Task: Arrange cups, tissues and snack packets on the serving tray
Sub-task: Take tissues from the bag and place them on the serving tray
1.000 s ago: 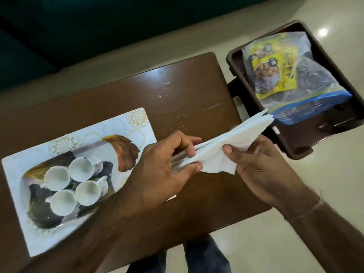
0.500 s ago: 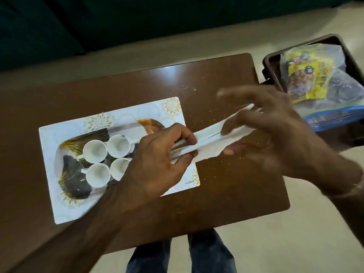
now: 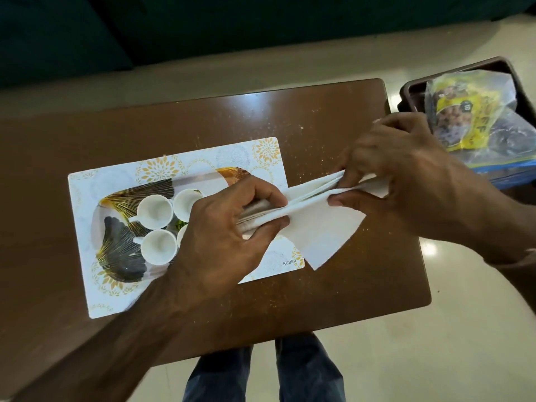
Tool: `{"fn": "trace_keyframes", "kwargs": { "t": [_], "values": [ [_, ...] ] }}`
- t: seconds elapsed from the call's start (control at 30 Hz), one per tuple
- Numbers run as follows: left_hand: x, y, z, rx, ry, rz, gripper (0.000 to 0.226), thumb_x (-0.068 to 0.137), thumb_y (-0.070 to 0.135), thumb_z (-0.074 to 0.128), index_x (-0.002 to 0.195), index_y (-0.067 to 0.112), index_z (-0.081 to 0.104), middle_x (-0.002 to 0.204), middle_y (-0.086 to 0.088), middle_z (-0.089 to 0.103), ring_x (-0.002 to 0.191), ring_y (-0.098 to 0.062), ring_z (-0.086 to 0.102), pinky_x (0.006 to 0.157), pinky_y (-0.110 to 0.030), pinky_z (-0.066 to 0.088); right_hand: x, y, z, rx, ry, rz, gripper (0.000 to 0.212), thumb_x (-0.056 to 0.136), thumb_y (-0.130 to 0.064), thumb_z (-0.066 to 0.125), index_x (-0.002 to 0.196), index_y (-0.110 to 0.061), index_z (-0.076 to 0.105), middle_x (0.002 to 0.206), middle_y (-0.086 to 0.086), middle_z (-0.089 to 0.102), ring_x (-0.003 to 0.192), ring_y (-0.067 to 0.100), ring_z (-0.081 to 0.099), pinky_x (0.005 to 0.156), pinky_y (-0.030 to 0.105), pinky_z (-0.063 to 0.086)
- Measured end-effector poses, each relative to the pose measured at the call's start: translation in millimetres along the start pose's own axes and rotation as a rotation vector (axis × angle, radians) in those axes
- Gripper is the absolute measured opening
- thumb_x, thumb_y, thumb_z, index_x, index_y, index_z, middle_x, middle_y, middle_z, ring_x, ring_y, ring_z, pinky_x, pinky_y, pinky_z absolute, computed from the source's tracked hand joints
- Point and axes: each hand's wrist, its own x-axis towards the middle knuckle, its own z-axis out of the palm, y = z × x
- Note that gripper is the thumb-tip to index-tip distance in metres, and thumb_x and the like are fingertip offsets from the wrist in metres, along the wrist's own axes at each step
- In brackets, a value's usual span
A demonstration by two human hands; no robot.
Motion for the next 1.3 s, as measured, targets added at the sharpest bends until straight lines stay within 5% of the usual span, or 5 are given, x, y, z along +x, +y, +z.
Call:
{"fn": "trace_keyframes", "kwargs": {
  "t": [0.13, 0.3, 0.7, 1.1, 1.3],
  "values": [
    [-4.8, -5.2, -1.5, -0.108, -0.005, -0.095, 0.041, 0.075, 0.025, 0.084, 0.109, 0.030, 0.060, 0.102, 0.016, 0.071, 0.097, -0.008, 0.071, 0.080, -0.017, 0.056, 9.8, -7.6, -5.6, 0.154, -0.046, 0.058, 0.037, 0.075, -0.049, 0.066, 0.094, -0.020, 0.055, 0.086, -0.009, 0.064, 0.076, 0.012, 0.062, 0.071, 0.022, 0.050],
    [-17.9, -20.6, 6.6, -0.269, 0.056, -0.311, 0.035, 0.075, 0.020, 0.087, 0.105, 0.029, 0.073, 0.097, 0.015, 0.076, 0.091, -0.008, 0.073, 0.074, -0.019, 0.058, 29.3, -1.5, 2.2, 0.169, -0.243, -0.021, 0.026, 0.082, -0.027, 0.076, 0.107, -0.021, 0.074, 0.085, -0.027, 0.059, 0.076, -0.001, 0.059, 0.064, 0.020, 0.046],
    [-92.1, -84.8, 59.7, -0.666, 0.302, -1.128, 0.019, 0.084, 0.029, 0.079, 0.100, 0.020, 0.076, 0.101, 0.002, 0.078, 0.079, -0.021, 0.077, 0.066, -0.033, 0.063, 39.0, 23.7, 127.7, 0.781, -0.264, 0.646, 0.029, 0.072, -0.024, 0.087, 0.098, -0.022, 0.073, 0.086, -0.004, 0.074, 0.078, 0.018, 0.073, 0.058, 0.022, 0.055],
    [-93.9, -138.5, 74.3, -0.789, 0.752, -1.255, 0.022, 0.081, 0.013, 0.083, 0.098, 0.007, 0.070, 0.088, -0.004, 0.078, 0.069, -0.024, 0.077, 0.057, -0.028, 0.061, 84.7, -2.3, 231.2, 0.486, -0.012, 0.669, 0.054, 0.079, -0.025, 0.083, 0.126, -0.017, 0.058, 0.125, 0.008, 0.064, 0.111, 0.027, 0.063, 0.090, 0.032, 0.051],
    [-93.3, -141.6, 71.7, -0.573, 0.724, -1.237, 0.039, 0.080, 0.031, 0.083, 0.107, 0.013, 0.061, 0.077, -0.009, 0.075, 0.050, -0.023, 0.068, 0.039, -0.024, 0.048, 61.4, -43.4, 250.0, -0.101, 0.055, 0.345, 0.072, 0.084, -0.055, 0.062, 0.143, -0.022, 0.037, 0.155, 0.010, 0.033, 0.141, 0.033, 0.032, 0.109, 0.057, 0.026]
  ]
}}
